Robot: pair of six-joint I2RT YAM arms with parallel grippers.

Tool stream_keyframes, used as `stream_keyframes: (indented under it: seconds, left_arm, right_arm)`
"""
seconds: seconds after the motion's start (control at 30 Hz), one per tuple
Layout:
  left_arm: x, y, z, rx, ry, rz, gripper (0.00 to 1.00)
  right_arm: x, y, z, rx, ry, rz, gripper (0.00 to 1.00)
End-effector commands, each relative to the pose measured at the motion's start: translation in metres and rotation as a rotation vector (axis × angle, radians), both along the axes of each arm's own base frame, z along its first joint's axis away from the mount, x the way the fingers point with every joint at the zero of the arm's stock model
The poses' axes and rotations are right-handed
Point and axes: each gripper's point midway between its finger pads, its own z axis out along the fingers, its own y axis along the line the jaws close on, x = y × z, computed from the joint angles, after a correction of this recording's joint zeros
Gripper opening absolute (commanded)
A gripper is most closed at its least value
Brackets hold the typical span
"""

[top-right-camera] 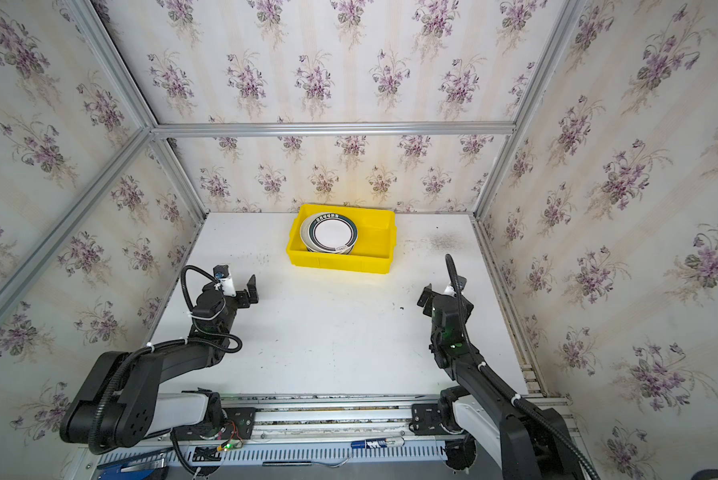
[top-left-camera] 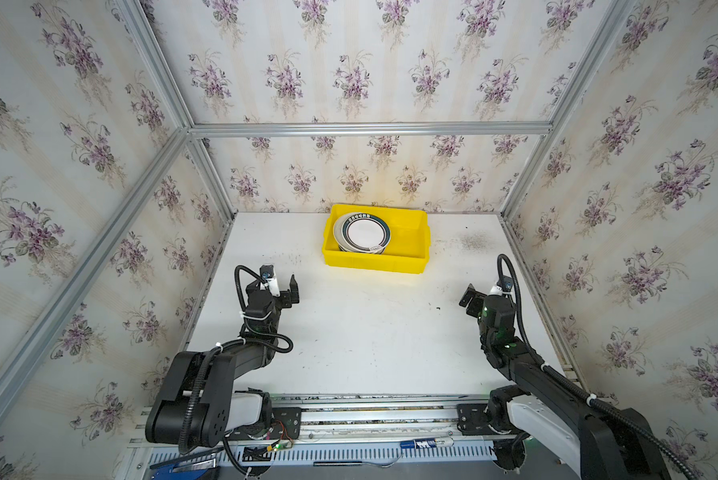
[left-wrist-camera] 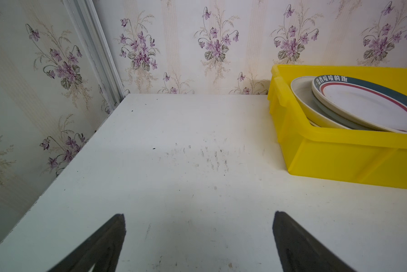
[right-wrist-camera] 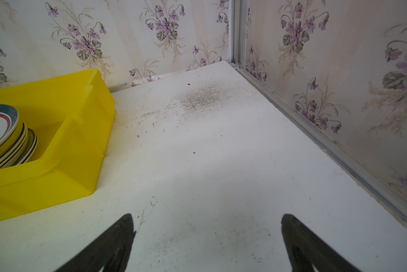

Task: Place the plates into the plastic bin on the countertop

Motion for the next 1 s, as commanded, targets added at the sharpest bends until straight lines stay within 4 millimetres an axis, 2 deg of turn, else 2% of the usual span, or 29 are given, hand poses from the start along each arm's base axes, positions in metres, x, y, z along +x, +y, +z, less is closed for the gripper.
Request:
stream_keyframes:
  seconds: [0.0, 0.1, 0.23, 0.3, 0.47, 0.63, 0.77, 0.87, 0.97]
  left_arm:
    - [0.003, 0.001, 0.012, 0.014, -0.045, 0.007, 1.0]
    - [0.003, 0.001, 0.012, 0.014, -0.044, 0.005, 1.0]
    - [0.003, 0.001, 0.012, 0.014, -0.044, 0.005, 1.0]
    - [0.003, 0.002, 0.012, 0.014, -0.043, 0.006, 1.0]
    - [0.004, 0.002, 0.012, 0.012, -0.044, 0.008, 1.0]
    - [0.004, 0.003, 0.013, 0.009, -0.044, 0.011, 1.0]
    - [0.005, 0.003, 0.013, 0.009, -0.045, 0.01, 1.0]
    - [0.005, 0.003, 0.013, 0.009, -0.044, 0.01, 1.0]
    - [0.004, 0.003, 0.013, 0.009, -0.044, 0.01, 1.0]
  right_arm:
    - [0.019, -0.001, 0.035, -0.172, -0.058, 0.031, 0.99]
    - [0.02, -0.011, 0.028, -0.218, -0.052, -0.016, 0.99]
    - [0.026, -0.002, 0.015, -0.196, -0.109, 0.031, 0.99]
    - [0.031, -0.003, 0.004, -0.211, -0.081, 0.028, 0.99]
    - [0.039, -0.002, 0.007, -0.255, -0.1, 0.033, 0.99]
    - [0.035, -0.011, 0.001, -0.256, -0.174, -0.014, 0.99]
    - [0.035, -0.005, -0.003, -0.256, -0.167, 0.032, 0.99]
    - [0.047, 0.0, -0.004, -0.262, -0.13, 0.065, 0.99]
    - [0.062, 0.02, -0.017, -0.266, -0.063, 0.19, 0.99]
